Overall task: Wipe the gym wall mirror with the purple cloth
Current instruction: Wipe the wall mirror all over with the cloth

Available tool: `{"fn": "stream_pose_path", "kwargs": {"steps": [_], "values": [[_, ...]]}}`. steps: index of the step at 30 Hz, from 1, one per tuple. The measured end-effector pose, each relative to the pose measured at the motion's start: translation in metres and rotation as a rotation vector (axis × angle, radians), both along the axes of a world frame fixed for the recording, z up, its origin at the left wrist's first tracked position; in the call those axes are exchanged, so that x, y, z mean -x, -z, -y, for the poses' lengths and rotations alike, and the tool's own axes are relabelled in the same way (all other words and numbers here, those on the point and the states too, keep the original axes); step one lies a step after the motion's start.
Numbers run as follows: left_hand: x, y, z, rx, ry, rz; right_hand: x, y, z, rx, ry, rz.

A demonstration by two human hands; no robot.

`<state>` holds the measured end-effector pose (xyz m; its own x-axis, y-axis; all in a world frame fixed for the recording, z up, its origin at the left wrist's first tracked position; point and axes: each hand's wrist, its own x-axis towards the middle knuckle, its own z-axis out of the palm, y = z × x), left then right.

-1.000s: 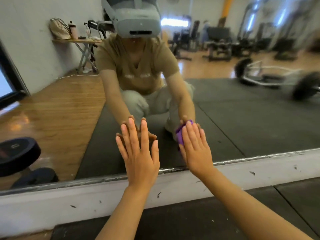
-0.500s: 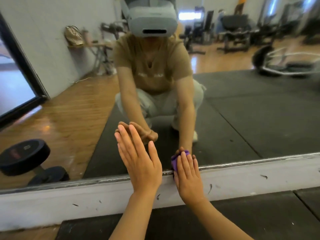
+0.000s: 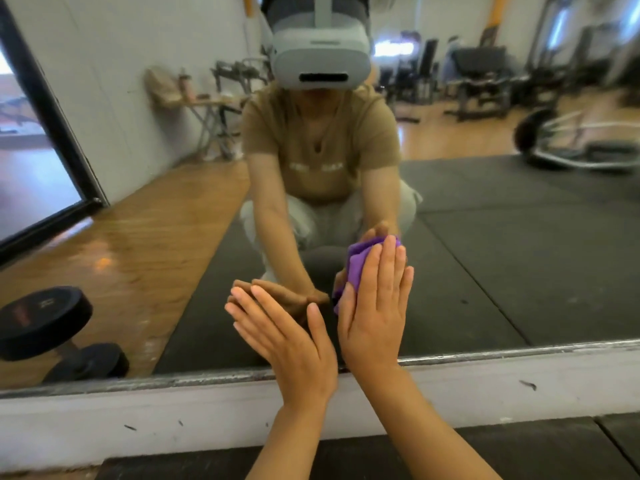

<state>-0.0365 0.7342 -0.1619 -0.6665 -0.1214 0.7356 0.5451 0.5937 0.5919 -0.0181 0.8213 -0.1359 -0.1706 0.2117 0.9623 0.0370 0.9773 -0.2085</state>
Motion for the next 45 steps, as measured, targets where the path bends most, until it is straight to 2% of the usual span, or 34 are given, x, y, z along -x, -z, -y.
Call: {"fn": "stream_pose_path", "kwargs": {"steps": [4, 7, 12, 18, 20, 24, 28, 30, 33, 36, 42, 45], "values": [[0.001, 0.002, -0.001, 0.0, -0.002, -0.013, -0.022, 0.085, -0.02, -0.159, 0.005, 0.205], [0.003, 0.003, -0.001, -0.002, -0.004, -0.018, -0.035, 0.12, -0.027, -0.186, 0.041, 0.328], [0.003, 0.002, -0.001, -0.002, -0.016, -0.013, -0.033, 0.103, -0.027, -0.182, 0.041, 0.338], [0.003, 0.002, -0.001, 0.005, -0.011, -0.039, -0.017, -0.015, -0.041, -0.064, 0.02, 0.066], [-0.001, -0.002, -0.006, 0.037, 0.003, -0.074, -0.016, -0.028, -0.045, -0.08, 0.024, 0.029], [-0.005, -0.012, -0.012, 0.071, 0.024, -0.102, -0.023, -0.002, -0.058, -0.203, -0.01, 0.069], [-0.008, -0.012, -0.01, 0.07, 0.041, -0.086, -0.052, 0.081, -0.087, -0.401, -0.007, 0.308], [-0.009, -0.014, -0.01, 0.058, 0.047, -0.076, -0.065, 0.11, -0.095, -0.414, 0.037, 0.422], [-0.012, -0.016, -0.013, 0.033, 0.055, -0.045, -0.069, 0.109, -0.095, -0.41, 0.065, 0.474], [-0.016, -0.017, -0.017, 0.079, 0.088, -0.069, -0.066, 0.076, -0.102, -0.425, 0.037, 0.396], [-0.017, -0.018, -0.025, 0.106, 0.066, -0.072, -0.045, -0.047, -0.099, -0.057, 0.066, 0.028], [-0.017, -0.019, -0.026, 0.107, 0.065, -0.07, -0.041, -0.057, -0.099, 0.012, 0.03, -0.067]]}}
